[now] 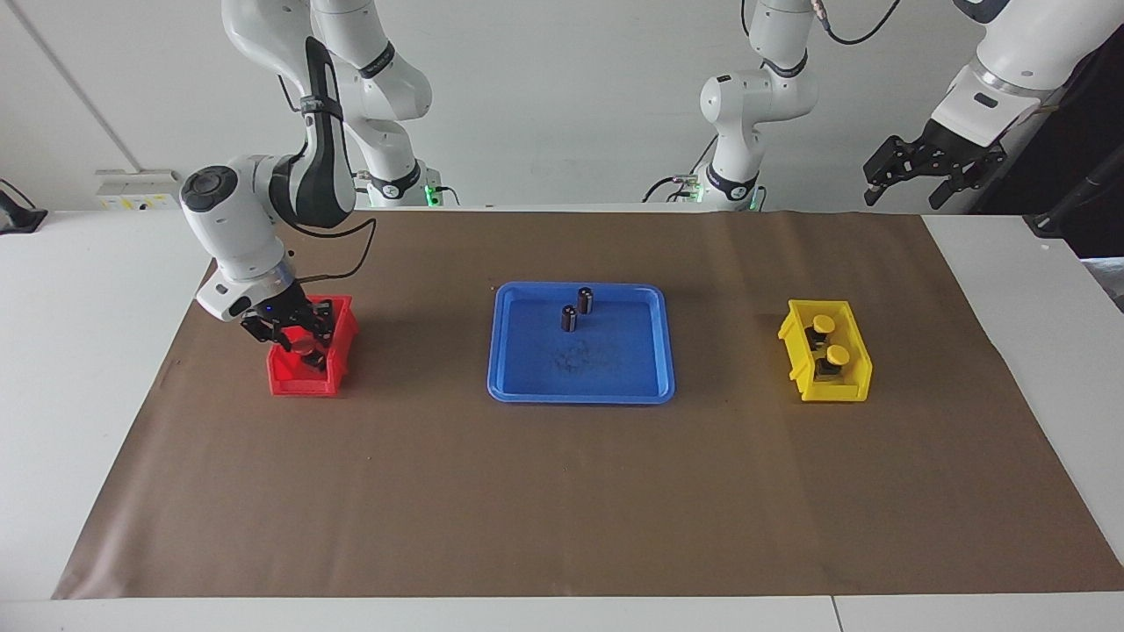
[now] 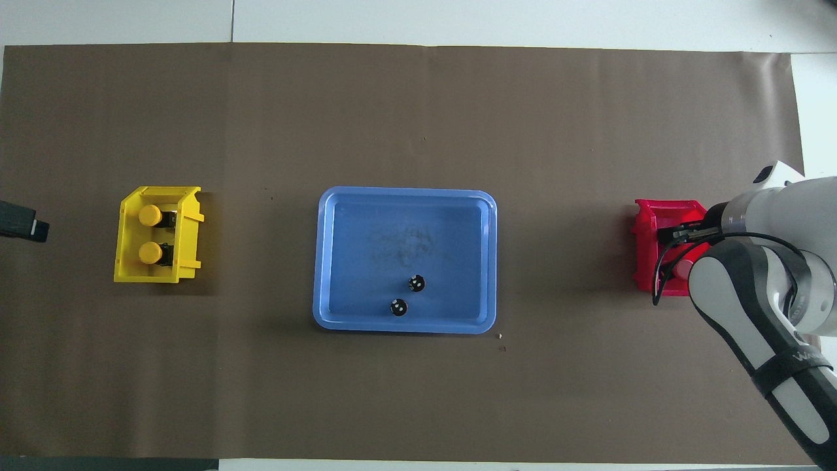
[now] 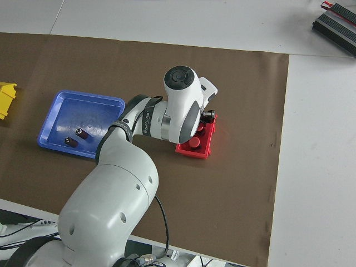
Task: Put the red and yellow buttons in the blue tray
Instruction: 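Reach the right gripper into the red holder and grasp a red button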
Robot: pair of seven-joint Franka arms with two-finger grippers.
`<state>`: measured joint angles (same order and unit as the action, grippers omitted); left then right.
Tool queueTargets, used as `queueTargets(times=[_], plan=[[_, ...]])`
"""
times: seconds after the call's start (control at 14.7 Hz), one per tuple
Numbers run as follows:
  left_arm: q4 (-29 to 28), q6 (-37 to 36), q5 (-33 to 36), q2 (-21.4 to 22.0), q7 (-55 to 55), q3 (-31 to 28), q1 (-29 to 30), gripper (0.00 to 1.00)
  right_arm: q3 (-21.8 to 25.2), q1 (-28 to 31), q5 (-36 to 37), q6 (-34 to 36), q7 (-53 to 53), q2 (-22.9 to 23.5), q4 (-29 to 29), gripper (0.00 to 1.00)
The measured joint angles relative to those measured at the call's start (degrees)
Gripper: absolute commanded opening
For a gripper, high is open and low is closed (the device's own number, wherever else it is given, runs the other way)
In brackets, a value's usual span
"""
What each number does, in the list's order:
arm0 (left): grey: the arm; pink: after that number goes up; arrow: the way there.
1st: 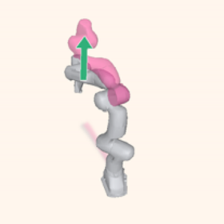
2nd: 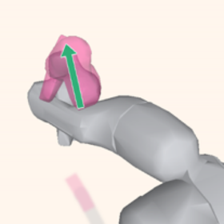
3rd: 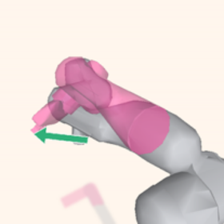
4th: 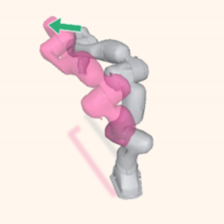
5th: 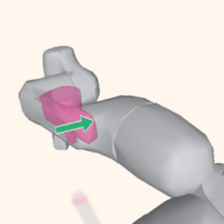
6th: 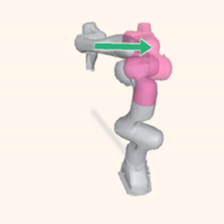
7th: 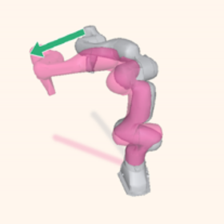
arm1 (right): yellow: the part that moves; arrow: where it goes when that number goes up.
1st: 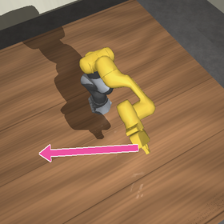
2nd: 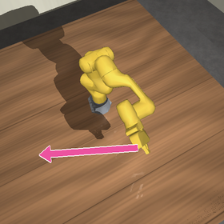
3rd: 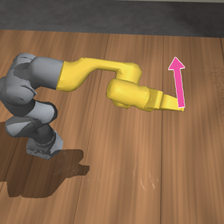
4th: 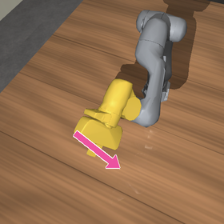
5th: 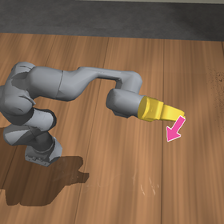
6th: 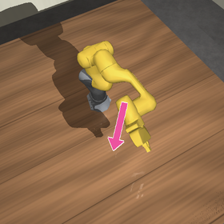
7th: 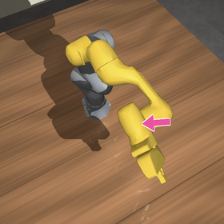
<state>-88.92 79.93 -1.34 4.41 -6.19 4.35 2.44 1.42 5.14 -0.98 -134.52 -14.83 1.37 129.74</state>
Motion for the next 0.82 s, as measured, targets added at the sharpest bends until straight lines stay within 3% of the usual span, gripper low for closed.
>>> queueTargets(times=[0.2, 0.41, 0.54, 0.68, 0.82], plan=[[-0.06, 0.0, 0.0, 0.0, 0.01, 0.0, 0.0, 1.0, 0.01, 0.43, 0.02, -1.0, -0.56, -0.01, 0.55, 0.52], [-0.35, 0.01, 0.0, 0.09, 0.02, 0.0, 0.0, 1.0, 0.06, 0.55, 0.02, -1.12, -0.95, -0.01, 0.87, 0.3], [-0.48, 0.02, 0.0, 0.15, 0.03, 0.0, 0.0, 1.0, 0.05, 0.54, 0.02, -1.11, -1.14, -0.01, 0.92, 0.21], [-0.57, 0.04, 0.0, 0.24, 0.03, 0.0, 0.0, 1.0, -0.04, 0.46, 0.07, -0.15, -1.18, -0.03, 0.39, 0.2], [-0.92, 0.51, 0.0, 0.37, 0.03, 0.0, 0.03, 0.99, -0.12, 0.45, 1.55, 5.36, -1.23, -0.01, -2.93, 0.2]])
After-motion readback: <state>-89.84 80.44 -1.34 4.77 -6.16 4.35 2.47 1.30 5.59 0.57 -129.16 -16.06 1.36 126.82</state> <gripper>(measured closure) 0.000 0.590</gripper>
